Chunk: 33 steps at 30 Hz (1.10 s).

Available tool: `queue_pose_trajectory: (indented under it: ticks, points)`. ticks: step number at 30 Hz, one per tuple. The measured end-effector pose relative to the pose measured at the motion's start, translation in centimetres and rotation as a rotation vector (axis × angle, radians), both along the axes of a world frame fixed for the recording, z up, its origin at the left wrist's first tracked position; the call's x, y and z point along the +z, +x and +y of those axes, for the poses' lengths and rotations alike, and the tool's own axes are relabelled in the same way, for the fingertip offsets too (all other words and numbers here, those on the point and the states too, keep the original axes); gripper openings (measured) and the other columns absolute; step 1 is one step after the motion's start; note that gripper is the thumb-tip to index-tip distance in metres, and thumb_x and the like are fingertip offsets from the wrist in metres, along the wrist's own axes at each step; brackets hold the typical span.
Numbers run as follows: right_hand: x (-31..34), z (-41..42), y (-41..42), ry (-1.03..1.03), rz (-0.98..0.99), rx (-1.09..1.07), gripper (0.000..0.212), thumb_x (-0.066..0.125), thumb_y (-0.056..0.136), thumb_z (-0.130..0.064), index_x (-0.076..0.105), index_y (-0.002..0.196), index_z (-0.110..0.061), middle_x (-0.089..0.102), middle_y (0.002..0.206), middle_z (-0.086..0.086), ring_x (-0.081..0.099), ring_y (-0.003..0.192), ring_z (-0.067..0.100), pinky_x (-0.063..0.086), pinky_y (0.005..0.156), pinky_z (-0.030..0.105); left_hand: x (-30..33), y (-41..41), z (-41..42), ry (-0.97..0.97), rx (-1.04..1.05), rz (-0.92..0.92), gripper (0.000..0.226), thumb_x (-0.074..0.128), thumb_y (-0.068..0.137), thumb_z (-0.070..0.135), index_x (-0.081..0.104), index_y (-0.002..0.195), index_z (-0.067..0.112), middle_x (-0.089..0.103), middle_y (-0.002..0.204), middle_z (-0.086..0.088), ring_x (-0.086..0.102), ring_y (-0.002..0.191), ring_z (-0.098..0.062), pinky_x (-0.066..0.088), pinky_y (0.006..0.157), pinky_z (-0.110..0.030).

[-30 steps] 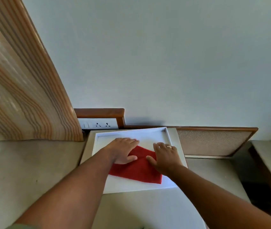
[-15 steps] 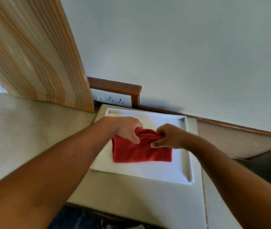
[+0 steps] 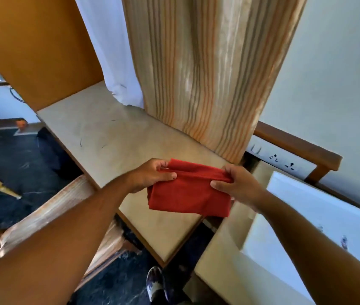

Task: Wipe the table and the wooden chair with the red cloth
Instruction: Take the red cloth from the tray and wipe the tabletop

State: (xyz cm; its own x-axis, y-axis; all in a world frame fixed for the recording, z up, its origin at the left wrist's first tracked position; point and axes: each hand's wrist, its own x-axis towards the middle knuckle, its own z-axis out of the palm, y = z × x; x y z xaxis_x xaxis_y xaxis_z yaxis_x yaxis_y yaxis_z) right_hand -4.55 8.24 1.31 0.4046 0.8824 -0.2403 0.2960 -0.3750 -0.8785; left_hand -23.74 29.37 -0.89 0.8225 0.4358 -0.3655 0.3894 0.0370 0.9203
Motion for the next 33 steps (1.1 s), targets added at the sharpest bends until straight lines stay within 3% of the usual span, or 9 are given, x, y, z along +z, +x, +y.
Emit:
queue_pose_trajectory:
  ticks: [4,6,9,13,20,26,28,30,33]
  points:
    - [-5.5,8.6,-2.3,-0.120,0.023,-0.212,0.022,0.066,0.091,-0.026,0.055,0.097,-0.008,0.063,0.095,0.016,0.061,0.078,0.026,0.054,0.070,0.041,-3.3,-0.2,7.8,0.202,0.351,-0.080,0.027,0.071,0.088,0.009,0.068,0.115,0.013,0.073,0.108,-0.005,0.069,0.104,-0.023,0.053,0.083,-0.024]
    - [-8.6,11.3,-2.9,-0.415,-0.248,-0.117,0.030,0.057,0.094,-0.038,0.051,0.102,-0.010,0.063,0.109,0.018,0.061,0.090,0.031,0.052,0.077,0.039,-4.8,-0.3,11.7,0.387,0.495,-0.004,0.032,0.063,0.091,0.011,0.064,0.123,0.014,0.071,0.115,-0.007,0.067,0.108,-0.025,0.050,0.086,-0.026]
    - [-12.5,13.2,-4.4,-0.645,-0.666,0.053,0.058,0.052,0.091,-0.048,0.041,0.133,-0.010,0.030,0.152,0.020,0.040,0.133,0.036,0.041,0.103,0.043,-9.8,-2.9,16.5,0.799,0.246,0.406,0.053,0.057,0.095,0.032,0.048,0.143,0.014,0.056,0.142,-0.012,0.053,0.129,-0.032,0.043,0.104,-0.040]
    - [-15.5,16.2,-5.6,-0.354,-0.877,0.251,0.077,0.042,0.091,-0.057,0.021,0.153,-0.018,0.010,0.162,0.011,0.014,0.149,0.031,0.018,0.119,0.042,-15.6,-6.8,19.9,1.148,0.123,0.572,0.066,0.040,0.097,0.048,0.032,0.154,0.017,0.029,0.159,-0.022,0.027,0.146,-0.043,0.020,0.117,-0.057]
    - [-18.6,22.8,-2.1,-0.245,-0.987,0.581,0.075,0.033,0.092,-0.058,0.020,0.153,-0.016,0.019,0.160,0.015,0.017,0.146,0.037,0.019,0.117,0.050,-19.6,-7.3,22.3,1.117,0.209,0.502,0.074,0.028,0.095,0.055,0.011,0.158,0.021,0.016,0.163,-0.022,0.017,0.150,-0.040,0.008,0.120,-0.056]
    - [-18.1,29.3,0.6,-0.456,-0.944,0.012,0.068,0.039,0.097,-0.040,0.019,0.154,-0.009,0.014,0.160,0.023,0.014,0.146,0.044,0.018,0.118,0.053,-19.7,-7.6,22.2,1.094,0.226,0.524,0.074,0.030,0.096,0.054,0.012,0.159,0.019,0.016,0.165,-0.017,0.014,0.152,-0.034,0.007,0.122,-0.052]
    - [-19.1,26.7,-4.7,-0.309,-0.982,0.174,0.070,0.039,0.093,-0.041,0.024,0.151,-0.006,0.018,0.158,0.024,0.015,0.145,0.046,0.017,0.117,0.055,-19.5,-7.5,22.3,1.086,0.206,0.548,0.073,0.029,0.095,0.053,0.017,0.158,0.017,0.020,0.163,-0.018,0.016,0.151,-0.034,0.010,0.122,-0.054]
    - [-19.7,20.4,-9.3,-0.177,-0.980,0.543,0.073,0.039,0.090,-0.046,0.022,0.153,-0.013,0.017,0.161,0.015,0.016,0.147,0.038,0.014,0.119,0.051,-19.3,-7.4,22.2,1.083,0.207,0.573,0.073,0.029,0.094,0.053,0.022,0.157,0.016,0.024,0.162,-0.019,0.019,0.151,-0.035,0.011,0.121,-0.054]
    - [-19.3,15.9,-4.7,-0.086,-0.977,0.710,0.067,0.043,0.092,-0.046,0.029,0.152,-0.018,0.022,0.161,0.009,0.024,0.146,0.031,0.021,0.118,0.042,-19.3,-7.3,22.3,1.088,0.195,0.578,0.072,0.028,0.094,0.054,0.024,0.156,0.018,0.023,0.163,-0.018,0.018,0.151,-0.035,0.011,0.121,-0.054]
